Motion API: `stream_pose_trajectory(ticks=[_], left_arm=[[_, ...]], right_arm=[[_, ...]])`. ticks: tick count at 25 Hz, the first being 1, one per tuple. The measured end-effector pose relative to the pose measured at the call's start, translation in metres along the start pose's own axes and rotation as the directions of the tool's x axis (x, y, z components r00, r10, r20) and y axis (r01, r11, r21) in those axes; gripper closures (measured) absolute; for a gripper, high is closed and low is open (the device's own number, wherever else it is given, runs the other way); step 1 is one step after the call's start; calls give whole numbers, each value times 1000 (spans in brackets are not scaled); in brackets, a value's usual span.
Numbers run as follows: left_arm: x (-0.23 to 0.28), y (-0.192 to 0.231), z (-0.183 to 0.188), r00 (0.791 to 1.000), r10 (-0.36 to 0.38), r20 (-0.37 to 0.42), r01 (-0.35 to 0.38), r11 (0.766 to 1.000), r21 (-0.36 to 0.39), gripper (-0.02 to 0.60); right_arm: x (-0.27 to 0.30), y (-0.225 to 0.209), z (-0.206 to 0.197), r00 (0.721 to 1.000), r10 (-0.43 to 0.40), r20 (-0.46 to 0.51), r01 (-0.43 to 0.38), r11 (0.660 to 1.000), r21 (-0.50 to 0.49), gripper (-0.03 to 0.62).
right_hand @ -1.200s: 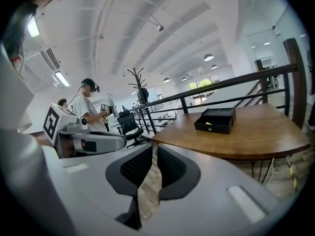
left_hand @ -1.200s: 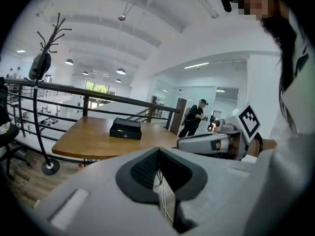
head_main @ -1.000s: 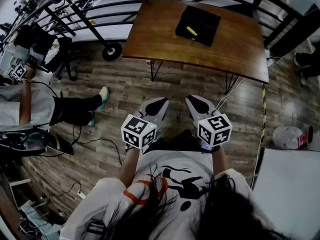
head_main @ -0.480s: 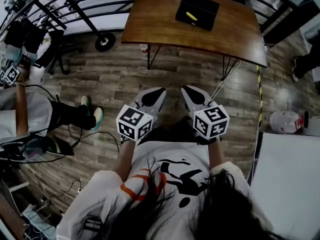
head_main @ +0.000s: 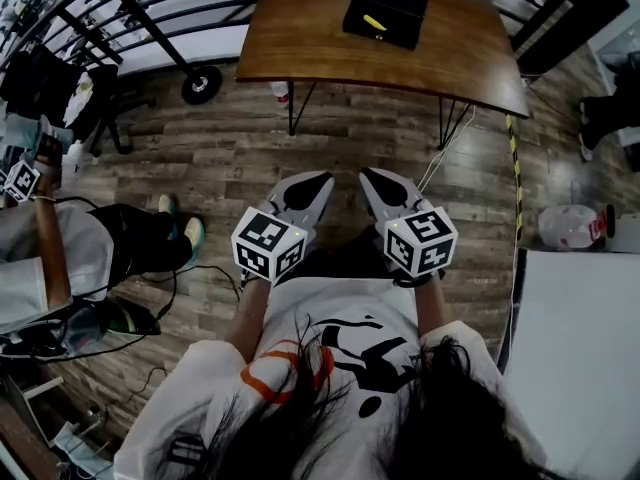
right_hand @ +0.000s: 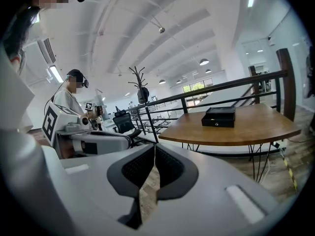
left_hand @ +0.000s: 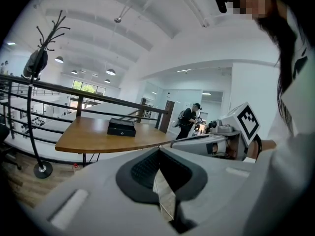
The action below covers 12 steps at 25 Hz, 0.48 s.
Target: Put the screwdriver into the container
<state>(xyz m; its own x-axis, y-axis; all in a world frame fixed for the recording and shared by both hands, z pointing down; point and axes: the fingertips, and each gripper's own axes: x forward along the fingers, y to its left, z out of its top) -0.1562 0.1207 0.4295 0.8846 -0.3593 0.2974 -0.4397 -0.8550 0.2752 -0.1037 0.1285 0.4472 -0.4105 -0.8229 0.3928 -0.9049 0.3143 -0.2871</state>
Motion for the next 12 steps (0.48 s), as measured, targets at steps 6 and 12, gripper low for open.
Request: stream_pose_trajectory(ticks=[6,12], left_arm=[[1,-14,-1,1000,-8,4,8,1000,16,581],[-8,8,7,1000,-23,1,22,1000,13,581]], right_arm=[[-14,1,-3,1000,-1,10,1,1000,-11,566],[8,15,8,1000,-4,-6,4,1000,-20,569]])
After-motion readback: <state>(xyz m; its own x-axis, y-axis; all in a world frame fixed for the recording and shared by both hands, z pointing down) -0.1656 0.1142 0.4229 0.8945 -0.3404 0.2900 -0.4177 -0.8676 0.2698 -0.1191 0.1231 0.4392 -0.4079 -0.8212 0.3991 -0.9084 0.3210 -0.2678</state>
